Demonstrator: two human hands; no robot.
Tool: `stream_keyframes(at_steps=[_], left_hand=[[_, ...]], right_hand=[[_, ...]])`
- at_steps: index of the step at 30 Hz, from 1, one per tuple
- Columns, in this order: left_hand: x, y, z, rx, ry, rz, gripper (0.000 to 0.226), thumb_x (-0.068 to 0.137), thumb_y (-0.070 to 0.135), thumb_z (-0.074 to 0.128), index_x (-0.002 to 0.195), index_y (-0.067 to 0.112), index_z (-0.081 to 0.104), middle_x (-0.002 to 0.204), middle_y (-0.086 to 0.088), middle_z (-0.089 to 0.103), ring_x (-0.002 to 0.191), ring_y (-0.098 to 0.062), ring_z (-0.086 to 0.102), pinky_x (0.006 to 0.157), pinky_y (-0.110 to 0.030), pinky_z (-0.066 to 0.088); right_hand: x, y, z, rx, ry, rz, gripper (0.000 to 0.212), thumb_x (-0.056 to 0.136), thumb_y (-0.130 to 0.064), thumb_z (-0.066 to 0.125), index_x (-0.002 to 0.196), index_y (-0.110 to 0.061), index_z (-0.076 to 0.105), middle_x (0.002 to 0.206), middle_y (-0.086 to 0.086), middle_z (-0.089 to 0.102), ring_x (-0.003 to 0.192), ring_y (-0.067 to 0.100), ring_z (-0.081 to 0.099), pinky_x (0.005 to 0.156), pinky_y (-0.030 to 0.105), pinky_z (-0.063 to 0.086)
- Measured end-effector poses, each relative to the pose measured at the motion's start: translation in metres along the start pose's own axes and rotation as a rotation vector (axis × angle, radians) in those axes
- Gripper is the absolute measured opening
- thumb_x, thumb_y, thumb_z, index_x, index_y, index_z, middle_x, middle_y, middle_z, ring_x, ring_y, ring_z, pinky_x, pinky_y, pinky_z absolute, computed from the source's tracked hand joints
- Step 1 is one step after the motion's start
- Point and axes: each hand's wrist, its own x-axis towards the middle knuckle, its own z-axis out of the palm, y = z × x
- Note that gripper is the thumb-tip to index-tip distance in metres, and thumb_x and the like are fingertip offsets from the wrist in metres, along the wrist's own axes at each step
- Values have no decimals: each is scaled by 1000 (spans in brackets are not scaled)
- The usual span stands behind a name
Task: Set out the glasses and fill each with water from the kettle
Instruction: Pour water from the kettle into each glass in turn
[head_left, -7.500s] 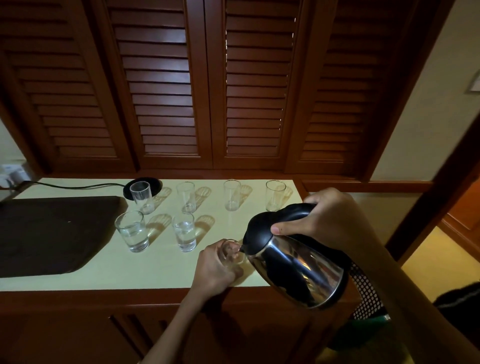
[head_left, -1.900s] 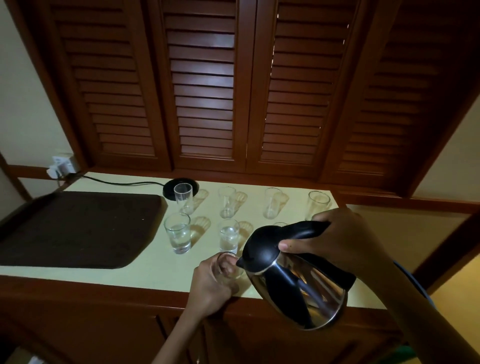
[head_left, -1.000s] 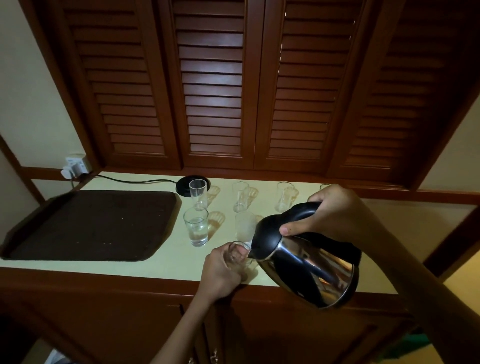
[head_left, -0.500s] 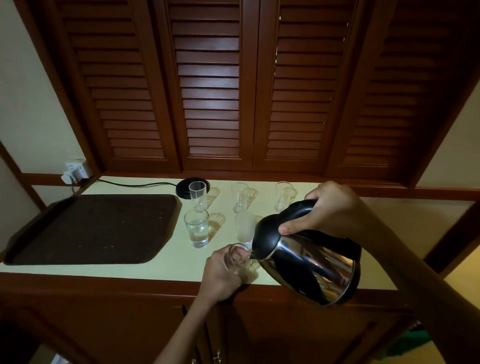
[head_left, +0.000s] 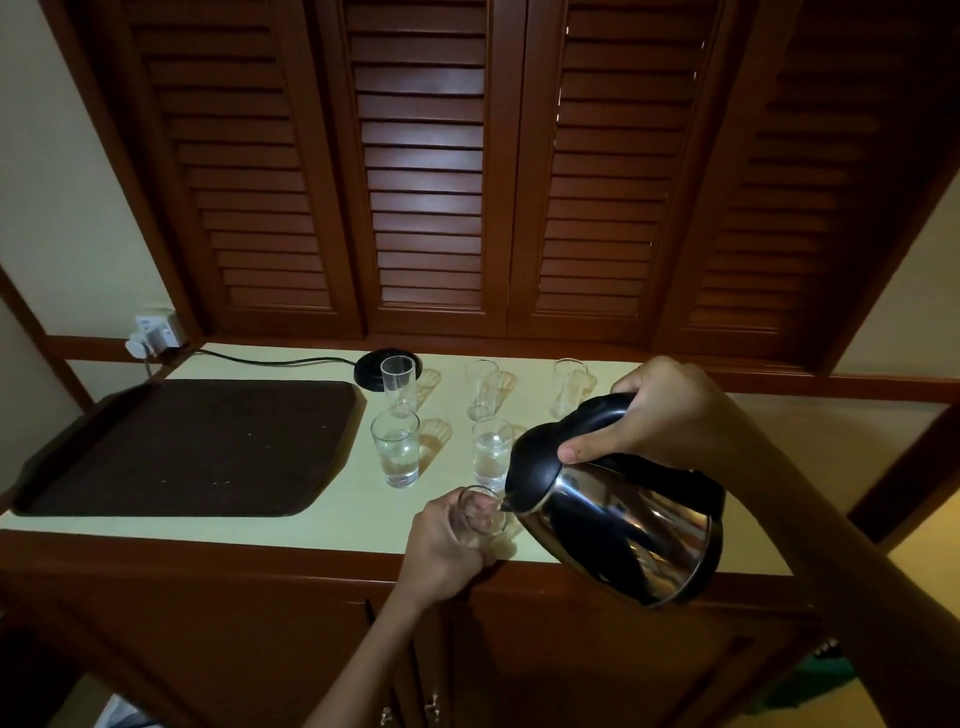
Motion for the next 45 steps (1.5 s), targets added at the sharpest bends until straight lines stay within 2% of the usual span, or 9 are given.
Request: stream_keyframes(at_steps=[6,11,17,21,27,35,38,41,45], left_hand=[[-1,-1,-1,12,-14,-6,40,53,18,86,88,31,72,81,14,78,75,3,71,66,-14,56],[-2,-1,-1,-4,-21,21,37,54,24,88,86,33,72,81,27,76,77,9,70,62,-7,50],[-1,-3,-1,-21,-13,28,39,59,21,95,92,25,75,86,17,79,79,3,73,68,-13,55],[-1,2,0,-16,-13,42,37,55,30,89,88,29,73,82,22,77,78,5,71,65,-8,52],[2,5,2,10,-32,46,35,60,25,89,92,24,75,86,9,79,79,-2,73,72,-21,60],[-1,13,9,-47,-57,63,42,52,37,85,92,26,74,85,18,78,79,3,72,67,-11,54],[-1,15,14,-59,-58,64,50,45,45,76,90,23,75,85,11,79,80,-2,73,72,-23,60],[1,17,22,-124,-76,51,43,52,31,87,93,28,76,91,8,80,85,-9,76,79,-31,62],[3,29,37,-223,-86,38,41,43,27,82,81,41,75,75,19,76,66,4,69,60,-11,51]], right_hand=[[-1,-2,1,-3,-13,-5,58,39,-70,91,66,-21,77,62,-16,76,64,8,75,55,25,57],[-2,-5,2,-12,-19,-13,59,38,-73,89,64,-21,76,63,-18,75,62,6,72,53,21,51],[-1,-6,0,-29,-42,10,59,41,-74,90,66,-22,76,62,-20,75,53,0,71,52,21,54],[-1,-2,0,-15,-6,-14,65,36,-76,86,68,-20,78,64,-15,77,59,5,74,59,26,61],[0,3,-2,-29,-5,-13,62,39,-74,87,65,-19,76,62,-13,76,63,7,74,57,24,56],[-6,11,-6,-9,18,5,65,40,-73,87,71,-16,79,69,-3,80,66,11,75,69,35,64],[-9,21,-7,61,30,3,59,41,-68,91,66,-16,78,66,-8,79,58,11,75,62,31,61],[-14,37,-12,156,17,45,53,45,-67,94,68,-22,80,66,-7,80,58,8,76,61,30,60],[-23,65,-22,279,61,55,72,41,-72,91,71,-8,76,63,-2,78,54,12,73,62,26,55]])
